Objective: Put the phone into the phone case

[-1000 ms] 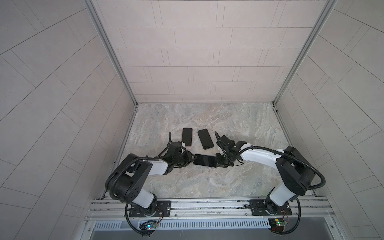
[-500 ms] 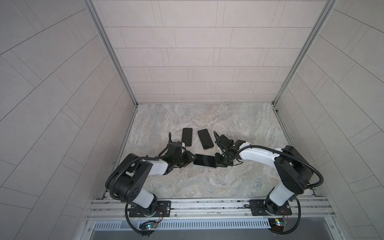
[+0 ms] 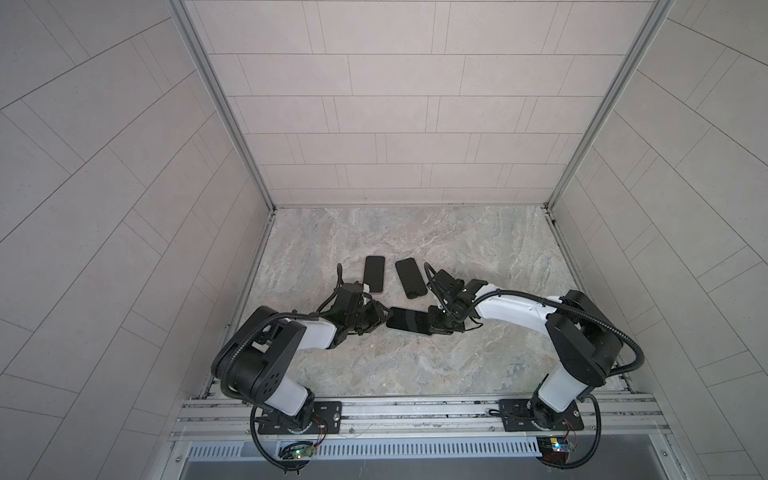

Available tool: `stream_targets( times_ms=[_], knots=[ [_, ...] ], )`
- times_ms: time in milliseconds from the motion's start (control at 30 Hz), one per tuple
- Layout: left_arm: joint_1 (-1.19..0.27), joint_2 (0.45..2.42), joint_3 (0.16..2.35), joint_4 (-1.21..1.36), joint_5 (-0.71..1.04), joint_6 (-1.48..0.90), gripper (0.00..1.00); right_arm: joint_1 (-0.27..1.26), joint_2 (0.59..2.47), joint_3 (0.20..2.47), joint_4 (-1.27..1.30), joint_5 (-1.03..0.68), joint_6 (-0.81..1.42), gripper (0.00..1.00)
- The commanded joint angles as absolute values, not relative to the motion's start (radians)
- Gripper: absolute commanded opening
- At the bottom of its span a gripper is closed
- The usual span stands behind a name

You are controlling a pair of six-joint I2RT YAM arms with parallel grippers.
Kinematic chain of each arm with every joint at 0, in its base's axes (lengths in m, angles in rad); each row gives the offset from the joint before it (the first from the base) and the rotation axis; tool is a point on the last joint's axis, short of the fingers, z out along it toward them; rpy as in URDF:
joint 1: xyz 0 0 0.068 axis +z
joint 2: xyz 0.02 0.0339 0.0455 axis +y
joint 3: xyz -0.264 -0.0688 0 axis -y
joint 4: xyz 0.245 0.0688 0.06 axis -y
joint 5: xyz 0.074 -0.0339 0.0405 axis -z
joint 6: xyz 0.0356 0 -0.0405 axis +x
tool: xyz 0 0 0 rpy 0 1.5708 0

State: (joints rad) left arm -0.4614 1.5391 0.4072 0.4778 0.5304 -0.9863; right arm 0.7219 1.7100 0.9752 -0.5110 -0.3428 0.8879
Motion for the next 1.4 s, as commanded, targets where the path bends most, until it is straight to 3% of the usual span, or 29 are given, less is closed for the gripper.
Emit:
stream_targets(
  times_ms=[0, 433, 867, 1067, 1200, 1367],
  knots=[
    [-0.488, 1.566, 0.422, 0.467, 0.605, -0.983, 0.38, 0.797, 1.905, 0.899, -0.286, -0.387, 0.888, 0.06],
    [-0.488, 1.565, 0.418, 0.484, 0.606, -0.984, 0.38, 0.801, 1.822, 0.899, -0.341, -0.347, 0.884, 0.07],
    [-0.488, 1.583, 0.438, 0.561, 0.658, -0.981, 0.38, 0.847, 1.317, 0.890, -0.636, -0.020, 0.894, 0.10],
    [-0.488, 1.577, 0.433, 0.576, 0.654, -0.986, 0.38, 0.847, 1.145, 0.876, -0.720, 0.125, 0.915, 0.17],
    [-0.486, 1.582, 0.430, 0.595, 0.677, -0.977, 0.38, 0.843, 1.089, 0.845, -0.678, 0.197, 0.955, 0.17],
    [-0.488, 1.555, 0.411, 0.621, 0.683, -0.971, 0.38, 0.799, 1.062, 0.753, -0.519, 0.167, 0.921, 0.17]
  ],
)
